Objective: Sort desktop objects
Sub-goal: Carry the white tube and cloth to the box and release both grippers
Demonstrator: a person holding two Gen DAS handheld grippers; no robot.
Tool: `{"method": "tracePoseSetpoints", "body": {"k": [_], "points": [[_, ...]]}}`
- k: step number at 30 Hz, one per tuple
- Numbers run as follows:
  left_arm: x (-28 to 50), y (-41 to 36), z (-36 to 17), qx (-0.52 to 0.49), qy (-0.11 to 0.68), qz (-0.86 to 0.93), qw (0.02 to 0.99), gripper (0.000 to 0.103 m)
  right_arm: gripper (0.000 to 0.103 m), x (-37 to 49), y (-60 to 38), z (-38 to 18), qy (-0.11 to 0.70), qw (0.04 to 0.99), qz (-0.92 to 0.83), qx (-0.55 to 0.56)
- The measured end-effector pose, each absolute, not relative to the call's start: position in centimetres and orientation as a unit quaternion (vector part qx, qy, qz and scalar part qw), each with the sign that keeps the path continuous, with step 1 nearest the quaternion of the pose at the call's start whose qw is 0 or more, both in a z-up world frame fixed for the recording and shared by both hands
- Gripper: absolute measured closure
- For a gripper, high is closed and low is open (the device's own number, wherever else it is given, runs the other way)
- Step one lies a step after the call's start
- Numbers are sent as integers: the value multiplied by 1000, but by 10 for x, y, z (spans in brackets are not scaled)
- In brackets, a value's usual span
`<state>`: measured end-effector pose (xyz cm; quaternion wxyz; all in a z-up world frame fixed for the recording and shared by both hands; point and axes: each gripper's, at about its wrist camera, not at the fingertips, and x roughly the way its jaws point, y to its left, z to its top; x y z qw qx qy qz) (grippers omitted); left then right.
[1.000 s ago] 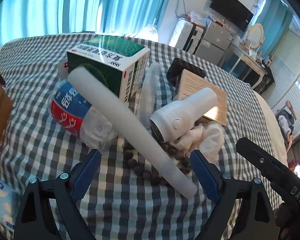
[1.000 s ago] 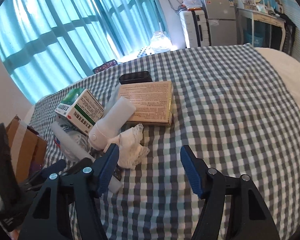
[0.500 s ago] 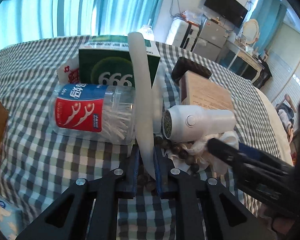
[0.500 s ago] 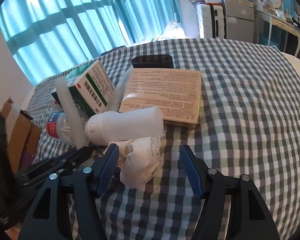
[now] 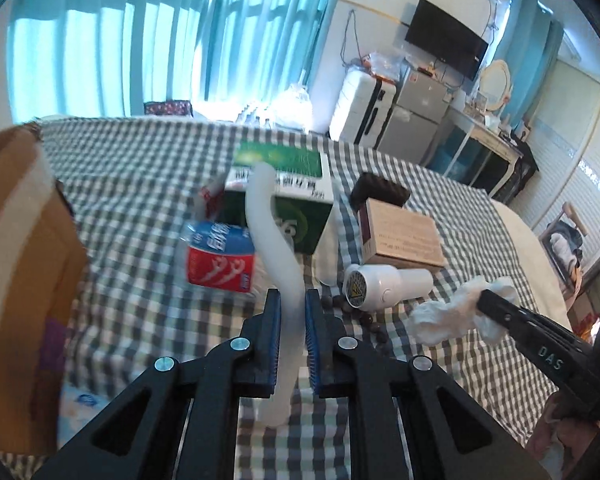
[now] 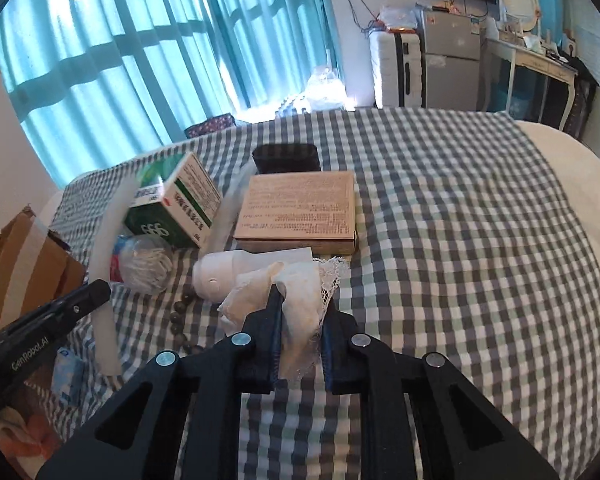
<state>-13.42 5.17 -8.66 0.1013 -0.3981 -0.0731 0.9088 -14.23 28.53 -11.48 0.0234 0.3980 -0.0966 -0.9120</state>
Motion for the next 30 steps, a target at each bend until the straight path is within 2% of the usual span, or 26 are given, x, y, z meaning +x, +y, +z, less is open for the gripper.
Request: {"method": "tracePoseSetpoints", "body": {"k": [17,30], "points": [[-69,9,-3,-334,-86,934,95,91,87,-75,245,-35,-80,43,-937,338],[-31,3,45,-290,-96,946,112,91,87,-37,206,-2,-49,68,-946,315]]}}
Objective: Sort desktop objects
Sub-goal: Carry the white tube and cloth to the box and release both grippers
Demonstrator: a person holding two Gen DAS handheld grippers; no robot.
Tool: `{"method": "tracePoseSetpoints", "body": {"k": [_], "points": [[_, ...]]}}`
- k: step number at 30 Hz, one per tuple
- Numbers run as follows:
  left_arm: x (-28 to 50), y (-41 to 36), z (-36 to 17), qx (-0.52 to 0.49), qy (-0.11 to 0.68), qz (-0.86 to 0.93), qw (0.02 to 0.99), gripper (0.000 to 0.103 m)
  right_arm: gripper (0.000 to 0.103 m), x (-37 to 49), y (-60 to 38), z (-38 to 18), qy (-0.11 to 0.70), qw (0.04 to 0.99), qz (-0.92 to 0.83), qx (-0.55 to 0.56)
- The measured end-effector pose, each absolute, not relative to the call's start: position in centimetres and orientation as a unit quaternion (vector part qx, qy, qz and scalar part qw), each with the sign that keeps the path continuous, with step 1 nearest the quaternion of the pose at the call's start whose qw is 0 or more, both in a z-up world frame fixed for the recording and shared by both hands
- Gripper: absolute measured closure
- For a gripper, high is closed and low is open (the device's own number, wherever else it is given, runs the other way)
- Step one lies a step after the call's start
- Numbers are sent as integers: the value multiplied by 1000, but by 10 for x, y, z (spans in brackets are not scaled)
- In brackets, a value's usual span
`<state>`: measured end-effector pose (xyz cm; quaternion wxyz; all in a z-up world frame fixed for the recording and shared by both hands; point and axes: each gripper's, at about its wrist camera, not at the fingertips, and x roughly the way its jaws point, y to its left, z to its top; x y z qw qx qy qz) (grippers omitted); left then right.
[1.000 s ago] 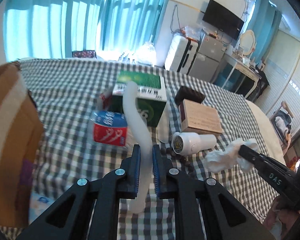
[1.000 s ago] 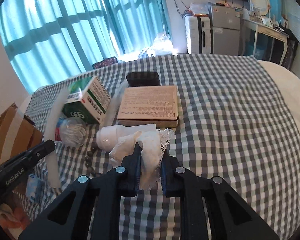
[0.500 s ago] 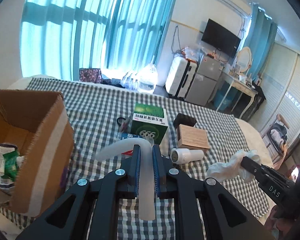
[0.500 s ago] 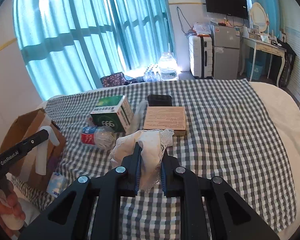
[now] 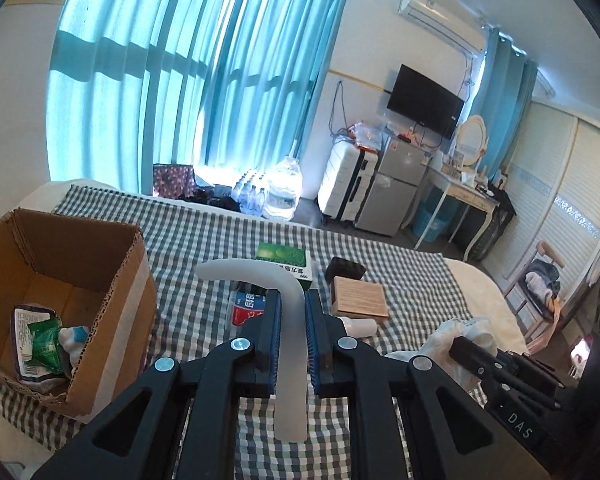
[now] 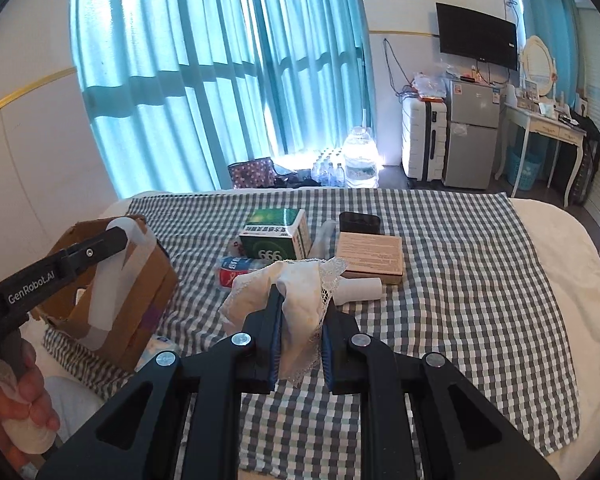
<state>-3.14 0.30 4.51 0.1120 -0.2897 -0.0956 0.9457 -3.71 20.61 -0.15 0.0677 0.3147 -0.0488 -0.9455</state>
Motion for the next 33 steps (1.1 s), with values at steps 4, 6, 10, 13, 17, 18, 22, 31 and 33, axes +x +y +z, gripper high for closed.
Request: {"method": "tracePoseSetpoints", "body": {"k": [4,6,10,13,17,18,22,31,33], "points": [[-26,2,56,-280,-95,949,113,91,87,-29,200,11,-40,69,-949,304],[-26,0,62,-277,-95,950,113,91,87,-26,196,17,-36,70,-951,300],[-25,-8,71,-268,-100,952,109,91,87,-22,185,28,-26,74,-953,293],[-28,-16,76,-266,-100,953,105,91,87,-23,173,32,-18,80,-953,291],[-32,-32,81,-262,-102,955,98,91,87,-27,152,38,-7,94,-953,289],[-34,-36,81,-262,-103,955,96,91,87,-28,146,39,-3,99,-952,289],[-41,-63,85,-257,-113,956,80,91,87,-37,116,42,14,120,-950,290],[-54,-132,70,-269,-118,956,25,91,88,-69,35,42,23,185,-937,295],[-58,-149,61,-276,-125,953,10,91,88,-76,16,39,32,197,-933,298]]}}
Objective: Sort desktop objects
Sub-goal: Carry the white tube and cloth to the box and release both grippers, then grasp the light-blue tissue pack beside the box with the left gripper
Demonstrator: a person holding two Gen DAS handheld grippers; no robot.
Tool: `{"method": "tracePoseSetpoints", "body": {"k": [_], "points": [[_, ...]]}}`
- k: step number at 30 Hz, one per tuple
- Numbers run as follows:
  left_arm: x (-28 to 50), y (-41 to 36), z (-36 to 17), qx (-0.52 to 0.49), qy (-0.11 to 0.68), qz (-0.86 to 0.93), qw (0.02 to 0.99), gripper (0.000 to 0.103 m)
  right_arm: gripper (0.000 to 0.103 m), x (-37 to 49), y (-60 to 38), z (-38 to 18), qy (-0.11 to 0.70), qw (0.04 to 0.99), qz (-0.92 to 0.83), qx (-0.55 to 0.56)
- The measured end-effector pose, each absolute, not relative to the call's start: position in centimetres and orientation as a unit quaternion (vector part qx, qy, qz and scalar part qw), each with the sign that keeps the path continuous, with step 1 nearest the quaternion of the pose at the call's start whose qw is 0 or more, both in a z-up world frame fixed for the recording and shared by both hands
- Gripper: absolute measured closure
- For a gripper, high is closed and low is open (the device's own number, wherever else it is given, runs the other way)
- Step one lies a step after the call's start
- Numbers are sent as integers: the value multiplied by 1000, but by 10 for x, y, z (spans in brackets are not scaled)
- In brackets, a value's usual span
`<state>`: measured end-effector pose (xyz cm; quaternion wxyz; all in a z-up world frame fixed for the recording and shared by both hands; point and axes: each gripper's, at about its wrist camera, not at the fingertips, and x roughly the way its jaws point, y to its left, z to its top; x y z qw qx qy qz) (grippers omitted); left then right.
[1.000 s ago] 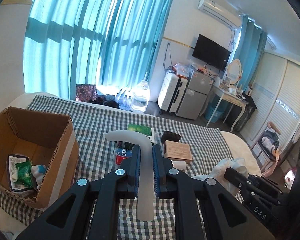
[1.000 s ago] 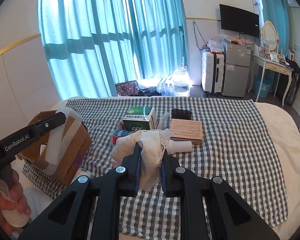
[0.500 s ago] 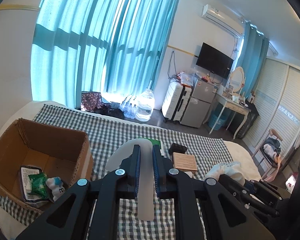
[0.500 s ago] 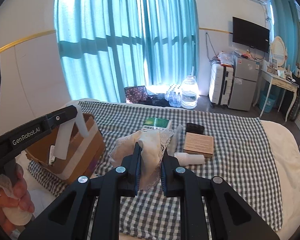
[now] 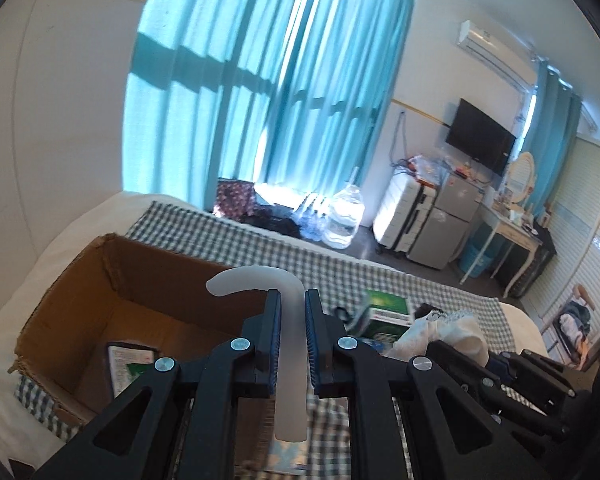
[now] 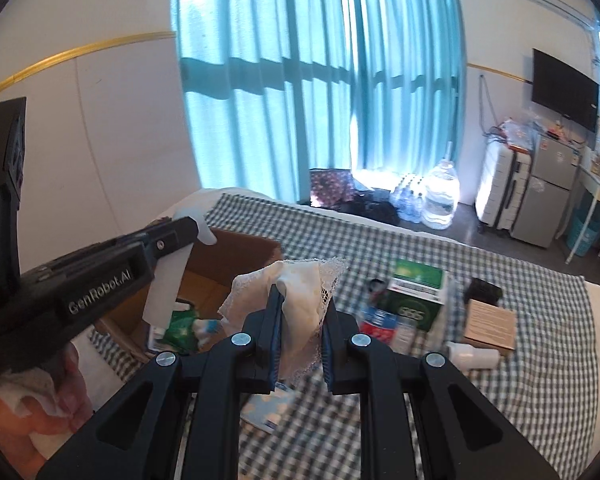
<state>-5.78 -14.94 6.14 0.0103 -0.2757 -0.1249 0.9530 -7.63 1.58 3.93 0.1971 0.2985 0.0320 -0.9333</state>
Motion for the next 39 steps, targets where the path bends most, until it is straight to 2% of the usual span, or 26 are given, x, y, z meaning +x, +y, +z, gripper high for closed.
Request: {"method": "tracePoseSetpoints", "body": {"k": [9,13,14,15,16,17,18,22,27,30,39], "points": [[-71,-218,2,-331,-146,930,-55,91,88,-122,-59,7,58,245,-909,331],[-77,-227,-20,-358,-140,921,-66,90,87,-141,-79,-5,59,258,-902,341],[-80,-228,-24,-365,-137,918,-74,85,84,-145,-82,-7,57,261,-901,341],[-82,-228,-27,-369,-135,916,-82,70,65,-150,-83,-10,55,267,-899,343],[-83,-229,-30,-373,-134,914,-91,57,33,-154,-83,-12,55,270,-897,345],[-84,-231,-33,-376,-136,910,-107,24,22,-157,-82,-14,59,262,-901,340],[-83,-232,-33,-373,-139,909,-123,9,20,-157,-81,-14,64,250,-909,328],[-79,-230,-31,-363,-147,909,-139,8,19,-156,-62,-12,76,211,-925,306],[-71,-201,-18,-359,-128,916,-125,5,19,-151,-2,-7,39,164,-939,299],[-66,-172,-5,-348,-110,925,-107,0,19,-144,50,-6,7,133,-942,307],[-58,-65,0,-354,-75,932,-27,0,19,-95,201,-12,-62,28,-940,335]]}}
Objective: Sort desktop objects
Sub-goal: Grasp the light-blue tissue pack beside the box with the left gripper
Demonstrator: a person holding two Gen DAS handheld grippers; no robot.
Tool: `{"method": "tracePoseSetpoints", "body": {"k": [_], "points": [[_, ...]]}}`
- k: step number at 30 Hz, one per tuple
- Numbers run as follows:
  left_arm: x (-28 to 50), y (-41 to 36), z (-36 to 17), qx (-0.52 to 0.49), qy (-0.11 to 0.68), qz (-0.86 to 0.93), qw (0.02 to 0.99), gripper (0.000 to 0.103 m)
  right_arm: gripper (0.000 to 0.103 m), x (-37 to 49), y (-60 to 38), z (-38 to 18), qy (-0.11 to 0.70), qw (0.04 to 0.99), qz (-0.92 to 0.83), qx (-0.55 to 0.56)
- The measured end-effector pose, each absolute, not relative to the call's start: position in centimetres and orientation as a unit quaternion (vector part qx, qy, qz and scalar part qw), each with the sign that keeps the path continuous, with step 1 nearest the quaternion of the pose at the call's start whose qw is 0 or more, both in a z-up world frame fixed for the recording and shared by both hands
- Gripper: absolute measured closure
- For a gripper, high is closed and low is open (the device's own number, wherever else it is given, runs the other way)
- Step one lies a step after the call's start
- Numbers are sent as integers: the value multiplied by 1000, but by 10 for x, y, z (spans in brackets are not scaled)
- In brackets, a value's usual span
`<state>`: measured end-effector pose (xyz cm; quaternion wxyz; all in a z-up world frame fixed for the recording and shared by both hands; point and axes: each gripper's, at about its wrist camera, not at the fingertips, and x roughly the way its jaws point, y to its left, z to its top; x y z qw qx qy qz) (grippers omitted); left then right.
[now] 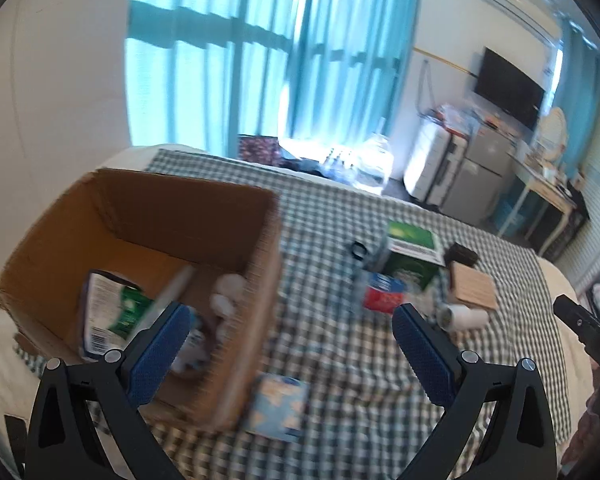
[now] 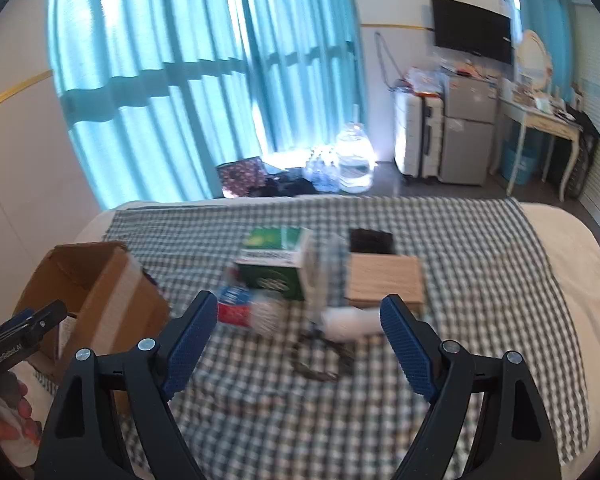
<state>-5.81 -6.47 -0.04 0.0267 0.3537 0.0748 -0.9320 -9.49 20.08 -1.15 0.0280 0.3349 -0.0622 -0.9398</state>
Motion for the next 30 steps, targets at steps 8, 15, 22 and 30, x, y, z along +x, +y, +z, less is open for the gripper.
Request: {"method": "tracePoseSetpoints", "body": {"k": [8,15,22,30], "points": [[-54,11,-53,413,-37,-910,11,0,19,-61,254,-36,-114,16,-932,345],[-56,26,-113,472,-109,-874,22,0,19,-66,241,-56,-100,36,-925,364],[-72,10,-147,542,-82,-835,38,0,19,-73,225,-75,-80,45,-918,385],[-93,-30,-174,576,-6,-811,101,0,19,-81,210,-86,-56,43,-912,403]]}}
